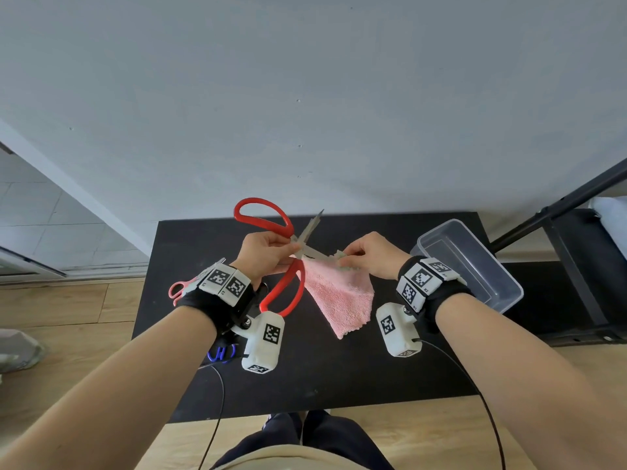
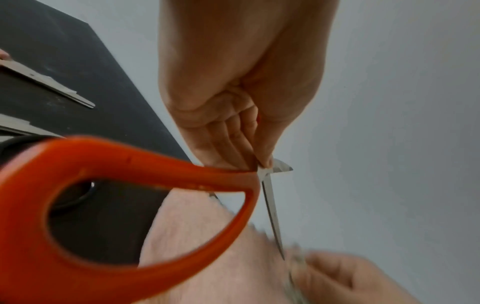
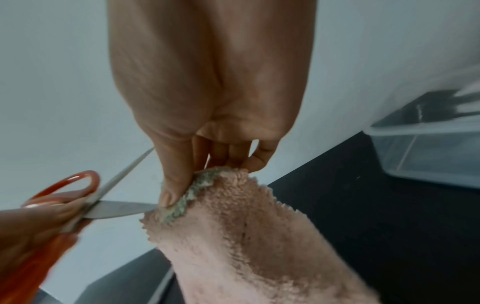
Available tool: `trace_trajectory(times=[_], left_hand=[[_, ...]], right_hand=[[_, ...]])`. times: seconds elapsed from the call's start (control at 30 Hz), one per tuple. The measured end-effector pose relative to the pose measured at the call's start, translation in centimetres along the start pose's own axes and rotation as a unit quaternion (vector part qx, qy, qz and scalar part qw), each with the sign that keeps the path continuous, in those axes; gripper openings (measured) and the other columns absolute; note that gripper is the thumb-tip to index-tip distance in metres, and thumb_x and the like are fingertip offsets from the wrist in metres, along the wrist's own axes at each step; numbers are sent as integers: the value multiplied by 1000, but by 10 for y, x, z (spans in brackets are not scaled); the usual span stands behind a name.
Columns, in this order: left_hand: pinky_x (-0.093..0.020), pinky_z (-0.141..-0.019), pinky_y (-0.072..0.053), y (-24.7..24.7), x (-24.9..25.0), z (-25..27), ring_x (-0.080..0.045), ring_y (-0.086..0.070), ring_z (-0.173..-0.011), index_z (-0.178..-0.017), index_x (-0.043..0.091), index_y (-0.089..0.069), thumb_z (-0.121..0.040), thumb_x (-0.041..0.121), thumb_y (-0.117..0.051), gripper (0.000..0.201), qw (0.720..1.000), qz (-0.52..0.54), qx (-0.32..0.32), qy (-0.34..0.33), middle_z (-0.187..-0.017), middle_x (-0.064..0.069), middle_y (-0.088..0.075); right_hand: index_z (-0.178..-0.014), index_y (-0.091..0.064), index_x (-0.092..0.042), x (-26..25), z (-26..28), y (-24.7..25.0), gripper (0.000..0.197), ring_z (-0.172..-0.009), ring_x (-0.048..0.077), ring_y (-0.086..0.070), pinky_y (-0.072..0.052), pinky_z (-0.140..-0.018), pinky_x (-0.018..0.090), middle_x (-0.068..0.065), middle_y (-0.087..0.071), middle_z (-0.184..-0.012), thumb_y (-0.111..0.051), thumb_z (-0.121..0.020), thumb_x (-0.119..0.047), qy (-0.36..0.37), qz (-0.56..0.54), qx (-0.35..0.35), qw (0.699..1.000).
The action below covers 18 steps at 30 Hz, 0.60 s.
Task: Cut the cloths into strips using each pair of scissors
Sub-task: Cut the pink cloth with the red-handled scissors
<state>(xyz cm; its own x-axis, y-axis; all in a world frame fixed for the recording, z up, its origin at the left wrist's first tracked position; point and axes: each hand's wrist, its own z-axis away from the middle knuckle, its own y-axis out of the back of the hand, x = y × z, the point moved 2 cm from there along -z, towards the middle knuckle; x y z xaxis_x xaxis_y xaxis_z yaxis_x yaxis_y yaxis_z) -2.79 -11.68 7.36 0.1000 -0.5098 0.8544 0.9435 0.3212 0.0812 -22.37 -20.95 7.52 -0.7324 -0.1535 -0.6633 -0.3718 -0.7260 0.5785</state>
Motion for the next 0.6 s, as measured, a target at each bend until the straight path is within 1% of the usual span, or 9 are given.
trace_trajectory(times=[0.03,0.07,0.13,0.2,0.27,0.37,0.43,0.53,0.6], left_hand=[[-20,-55,-54,5,-1,-1,-16,-67,-59,-100,-2,-66,-84,11,-71,21,1000,5,14,2,-83,-15,-69],[-17,-51,-51,11,-2,-2,-13,-62,-53,-100,-2,-66,-85,12,-70,21,1000,9,21,6,-75,-12,-66],[-14,-47,-46,18,-2,0,-9,-53,-44,-99,-1,-66,-87,11,-67,17,1000,13,9,14,-62,-5,-61],[-19,-61,-48,18,-2,3,-16,-56,-55,-94,4,-67,-88,11,-66,10,1000,-1,-23,18,-70,-11,-63],[-35,-78,-45,14,-1,7,-26,-52,-75,-91,4,-69,-86,13,-68,10,998,-20,-53,12,-83,-18,-65],[-39,-83,-45,8,0,11,-27,-51,-79,-95,-1,-69,-83,14,-72,19,997,-30,-68,16,-86,-18,-66],[-37,-84,-52,5,0,12,-27,-58,-78,-99,-1,-68,-82,13,-73,22,998,-22,-64,15,-91,-21,-67],[-28,-74,-59,0,-2,11,-21,-68,-76,-107,-3,-64,-83,13,-72,29,998,-2,-61,18,-96,-21,-70],[-28,-76,-57,-2,0,11,-20,-66,-73,-105,-2,-66,-83,12,-71,26,998,-17,-66,18,-87,-16,-71]], right_hand=[[-93,-75,-5,5,2,5,21,-84,35,-62,-51,-78,39,17,-71,-91,-68,-86,-23,-2,6,10,1000],[-91,-75,-3,11,3,10,20,-78,34,-60,-49,-73,36,15,-70,-85,-68,-86,-21,-4,3,23,1000],[-91,-75,-3,18,7,20,19,-69,17,-56,-42,-64,23,4,-66,-75,-69,-86,-21,-8,-29,59,998],[-95,-75,-4,18,9,25,21,-68,7,-55,-41,-65,17,0,-67,-78,-71,-84,-21,-5,-61,96,994],[-102,-73,-3,13,10,27,22,-68,1,-57,-44,-63,10,4,-67,-85,-70,-85,-18,4,-99,117,988],[-111,-68,-1,8,9,27,26,-63,-9,-62,-43,-55,2,-1,-65,-84,-68,-86,-10,11,-185,139,973],[-110,-68,-2,6,8,27,26,-67,-6,-62,-44,-57,2,-3,-66,-83,-68,-85,-10,14,-205,146,968],[-108,-70,-2,4,7,24,26,-68,-5,-62,-47,-61,6,-4,-68,-83,-70,-84,-12,19,-228,147,962],[-107,-70,-1,1,7,24,26,-77,1,-64,-50,-69,9,-2,-70,-87,-70,-84,-13,31,-232,161,959]])
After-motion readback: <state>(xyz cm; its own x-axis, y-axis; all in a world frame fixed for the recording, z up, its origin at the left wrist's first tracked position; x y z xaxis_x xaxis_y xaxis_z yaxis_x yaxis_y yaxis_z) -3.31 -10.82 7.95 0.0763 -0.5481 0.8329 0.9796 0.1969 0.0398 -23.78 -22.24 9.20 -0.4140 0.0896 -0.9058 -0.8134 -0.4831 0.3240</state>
